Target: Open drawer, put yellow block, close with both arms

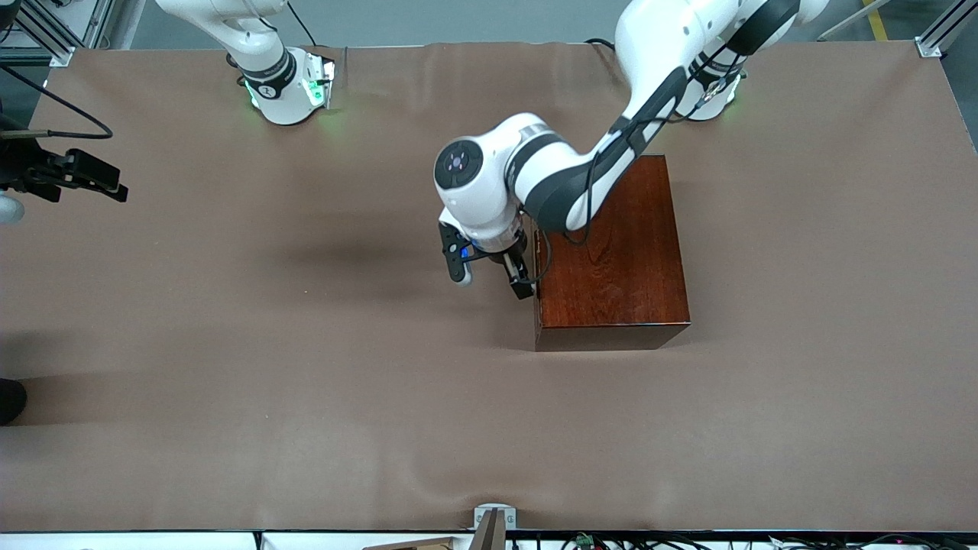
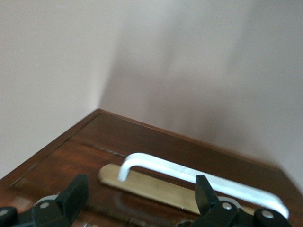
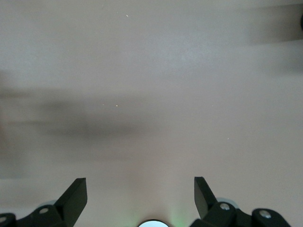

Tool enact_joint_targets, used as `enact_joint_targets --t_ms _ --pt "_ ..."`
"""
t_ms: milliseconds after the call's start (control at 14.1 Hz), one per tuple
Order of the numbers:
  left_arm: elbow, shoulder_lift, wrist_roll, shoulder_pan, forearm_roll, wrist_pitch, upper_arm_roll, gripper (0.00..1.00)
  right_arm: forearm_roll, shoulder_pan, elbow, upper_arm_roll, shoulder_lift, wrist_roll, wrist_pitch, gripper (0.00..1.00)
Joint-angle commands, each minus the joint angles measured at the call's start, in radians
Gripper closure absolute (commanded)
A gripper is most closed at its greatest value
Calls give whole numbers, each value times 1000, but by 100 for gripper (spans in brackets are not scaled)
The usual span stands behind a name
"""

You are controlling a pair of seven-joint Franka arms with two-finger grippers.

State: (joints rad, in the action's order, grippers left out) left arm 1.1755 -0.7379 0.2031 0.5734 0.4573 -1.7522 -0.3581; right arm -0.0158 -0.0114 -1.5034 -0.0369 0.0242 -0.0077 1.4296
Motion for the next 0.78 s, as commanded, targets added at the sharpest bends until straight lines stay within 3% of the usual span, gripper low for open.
enact_joint_targets --t_ms 0,142,355,710 --pt "19 121 -225 -21 -34 -1 5 0 0 14 17 8 3 -8 -14 0" --pt "24 198 -336 -79 -115 10 10 0 2 17 22 6 3 -9 -12 0" --pt "47 314 -459 -246 -233 66 8 0 0 19 25 6 3 -9 -12 0" --pt "49 420 -436 -459 -264 291 1 0 0 17 25 6 3 -9 -12 0"
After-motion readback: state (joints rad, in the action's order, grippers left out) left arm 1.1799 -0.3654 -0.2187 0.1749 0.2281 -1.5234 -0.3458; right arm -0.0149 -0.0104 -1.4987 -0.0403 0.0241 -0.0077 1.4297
